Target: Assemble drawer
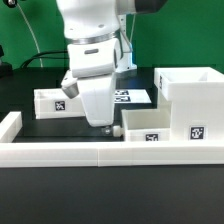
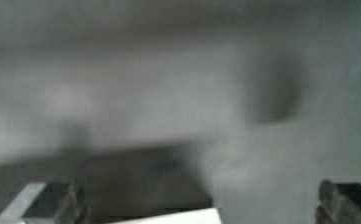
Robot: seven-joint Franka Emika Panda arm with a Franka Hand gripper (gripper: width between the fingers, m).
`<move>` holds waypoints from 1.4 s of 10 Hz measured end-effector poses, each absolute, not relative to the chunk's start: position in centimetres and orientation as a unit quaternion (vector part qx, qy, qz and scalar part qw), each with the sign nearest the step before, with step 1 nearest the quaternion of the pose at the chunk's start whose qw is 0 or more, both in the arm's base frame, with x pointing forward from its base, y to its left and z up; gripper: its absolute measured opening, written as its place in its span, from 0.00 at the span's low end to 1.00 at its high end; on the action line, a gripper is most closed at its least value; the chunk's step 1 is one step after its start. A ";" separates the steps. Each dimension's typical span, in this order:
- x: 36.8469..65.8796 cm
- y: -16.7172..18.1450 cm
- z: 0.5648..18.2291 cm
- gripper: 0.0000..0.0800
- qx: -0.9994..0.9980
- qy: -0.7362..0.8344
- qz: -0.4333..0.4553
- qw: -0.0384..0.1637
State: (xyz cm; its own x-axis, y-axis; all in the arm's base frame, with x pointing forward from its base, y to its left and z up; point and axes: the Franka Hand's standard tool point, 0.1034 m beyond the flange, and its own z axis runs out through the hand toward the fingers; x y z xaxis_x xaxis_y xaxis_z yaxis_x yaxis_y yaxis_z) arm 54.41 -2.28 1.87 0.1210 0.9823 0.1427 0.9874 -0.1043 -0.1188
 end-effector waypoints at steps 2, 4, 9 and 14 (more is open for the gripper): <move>54.6 -0.5 2.1 0.81 -0.759 -0.644 -0.012 0.096; 54.8 1.0 2.3 0.81 -0.767 -0.634 -0.013 0.099; 54.8 3.0 2.2 0.81 -0.783 -0.614 -0.011 0.104; 53.4 -0.4 2.5 0.81 -0.784 -0.613 -0.003 0.099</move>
Offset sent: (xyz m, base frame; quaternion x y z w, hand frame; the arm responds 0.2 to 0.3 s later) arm 0.0080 0.0293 0.0028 0.0103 0.0021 0.0317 0.9994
